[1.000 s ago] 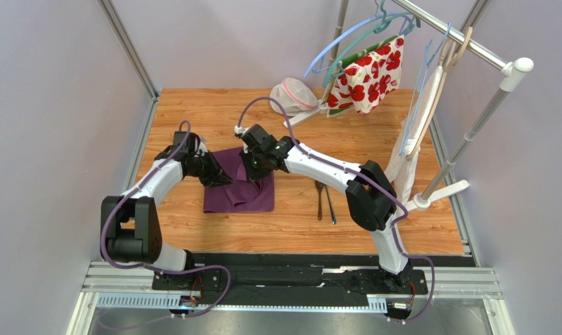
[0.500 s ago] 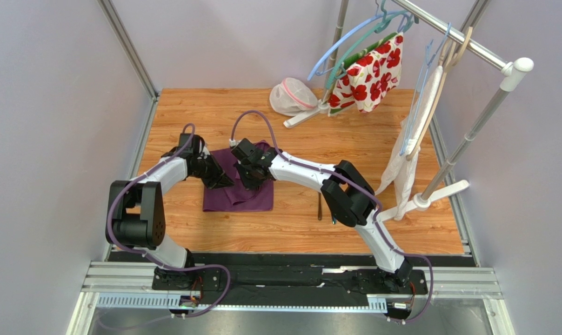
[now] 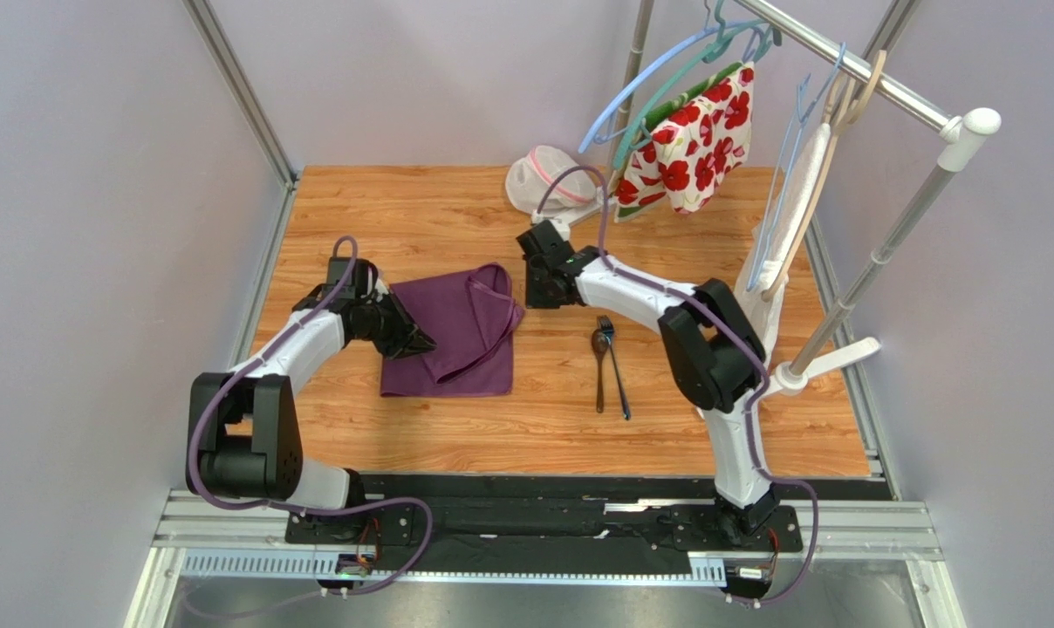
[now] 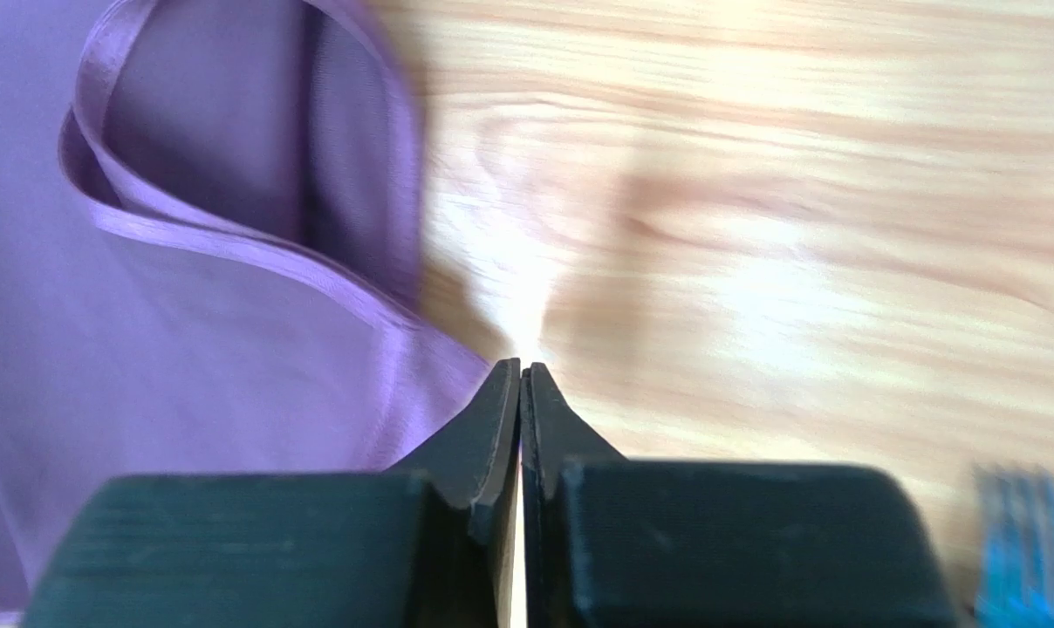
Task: Fold the napkin into a case and place the utensils inside
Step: Fold the rectangle-folded napkin at the center of the board.
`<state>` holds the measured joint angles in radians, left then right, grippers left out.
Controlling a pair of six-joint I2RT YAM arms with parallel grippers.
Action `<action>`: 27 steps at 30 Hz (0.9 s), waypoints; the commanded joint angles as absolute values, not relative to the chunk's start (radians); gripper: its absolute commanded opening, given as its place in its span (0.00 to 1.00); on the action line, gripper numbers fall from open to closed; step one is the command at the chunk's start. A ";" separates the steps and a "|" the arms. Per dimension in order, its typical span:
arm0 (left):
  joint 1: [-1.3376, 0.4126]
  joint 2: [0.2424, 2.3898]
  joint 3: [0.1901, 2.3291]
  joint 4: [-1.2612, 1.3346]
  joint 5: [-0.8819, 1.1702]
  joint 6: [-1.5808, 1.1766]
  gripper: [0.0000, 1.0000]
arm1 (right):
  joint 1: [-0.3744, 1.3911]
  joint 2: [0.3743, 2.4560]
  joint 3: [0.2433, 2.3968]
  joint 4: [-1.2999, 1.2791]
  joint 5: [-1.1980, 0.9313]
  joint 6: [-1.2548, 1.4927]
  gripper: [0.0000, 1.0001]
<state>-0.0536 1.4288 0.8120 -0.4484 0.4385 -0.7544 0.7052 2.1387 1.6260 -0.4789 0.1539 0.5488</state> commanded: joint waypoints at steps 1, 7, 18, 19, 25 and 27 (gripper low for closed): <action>-0.066 1.394 0.818 -0.468 0.475 -0.733 0.20 | 0.716 1.942 1.499 -0.372 0.048 0.558 0.07; -0.077 1.399 0.810 -0.488 0.489 -0.750 0.28 | 0.680 1.972 1.537 -0.391 -0.144 0.424 0.40; -0.106 1.416 0.775 -0.537 0.480 -0.896 0.41 | 0.650 2.158 1.720 -0.457 -0.232 0.433 0.64; -0.106 1.428 0.776 -0.560 0.465 -0.914 0.41 | 0.643 2.164 1.720 -0.457 -0.238 0.439 0.64; -0.107 1.460 0.778 -0.575 0.427 -0.934 0.42 | 0.624 2.217 1.727 -0.445 -0.282 0.419 0.73; -0.107 1.451 0.775 -0.571 0.413 -0.940 0.42 | 0.623 2.238 1.735 -0.448 -0.296 0.414 0.71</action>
<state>-0.1032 1.4620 0.7769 -0.5583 0.4416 -0.9028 0.6323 2.2017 1.6890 -0.4660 -0.2485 0.4316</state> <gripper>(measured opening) 0.422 0.723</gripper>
